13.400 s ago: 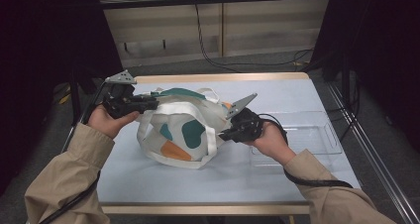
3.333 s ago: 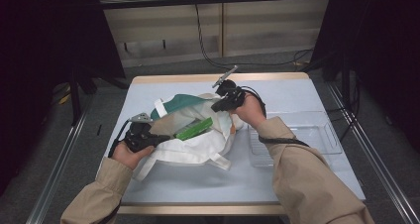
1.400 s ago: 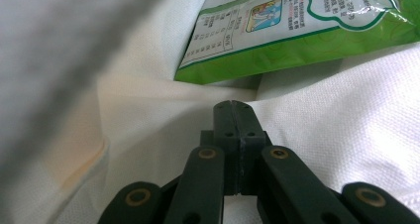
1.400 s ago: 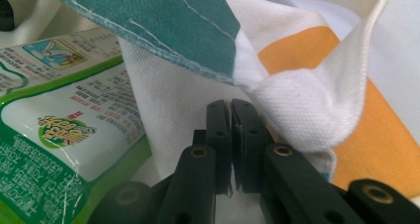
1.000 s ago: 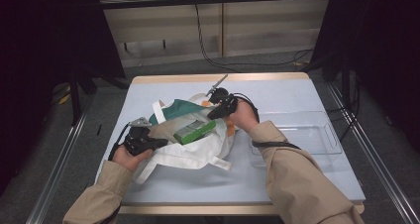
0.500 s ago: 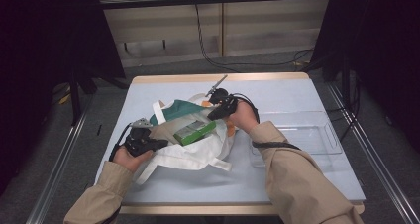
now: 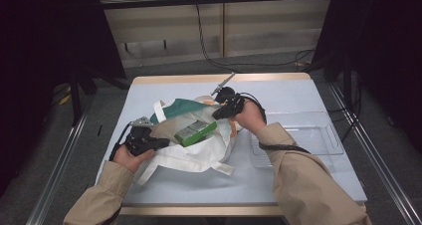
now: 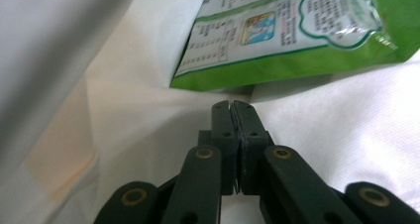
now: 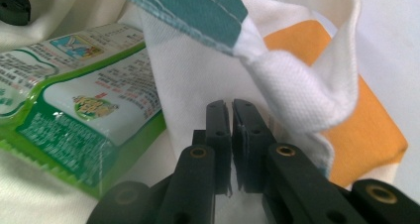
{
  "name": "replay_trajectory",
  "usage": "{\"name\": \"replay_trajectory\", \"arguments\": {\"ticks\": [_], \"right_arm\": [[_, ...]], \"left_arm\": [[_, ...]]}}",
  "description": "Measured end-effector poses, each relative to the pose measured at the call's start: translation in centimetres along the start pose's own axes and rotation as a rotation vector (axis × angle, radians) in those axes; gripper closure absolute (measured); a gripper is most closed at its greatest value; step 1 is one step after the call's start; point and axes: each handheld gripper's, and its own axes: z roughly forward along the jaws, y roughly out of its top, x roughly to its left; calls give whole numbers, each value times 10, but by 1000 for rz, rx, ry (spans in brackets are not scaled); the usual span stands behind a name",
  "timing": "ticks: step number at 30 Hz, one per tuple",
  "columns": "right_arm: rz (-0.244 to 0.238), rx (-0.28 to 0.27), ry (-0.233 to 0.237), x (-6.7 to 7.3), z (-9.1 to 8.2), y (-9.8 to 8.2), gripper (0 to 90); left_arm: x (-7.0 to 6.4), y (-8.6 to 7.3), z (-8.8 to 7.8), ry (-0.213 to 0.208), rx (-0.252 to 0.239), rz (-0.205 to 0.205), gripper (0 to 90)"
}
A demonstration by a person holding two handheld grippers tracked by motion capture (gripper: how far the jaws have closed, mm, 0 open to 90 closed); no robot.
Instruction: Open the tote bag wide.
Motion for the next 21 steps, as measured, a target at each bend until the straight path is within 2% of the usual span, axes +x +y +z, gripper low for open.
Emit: {"name": "replay_trajectory", "arguments": {"ticks": [4,9,17,21], "right_arm": [[13,-8,0,0,-6,-4,855],[3,-12,-4,4,-13,-7,860],[24,-34,-10,7,-29,-6,882],[36,-53,0,9,-37,-6,891]], "left_arm": [[-3,4,0,-3,3,11,880],[-5,9,0,0,-1,15,880],[-5,17,-4,-18,-33,-4,887],[-5,24,-6,-24,-32,6,895]]}}
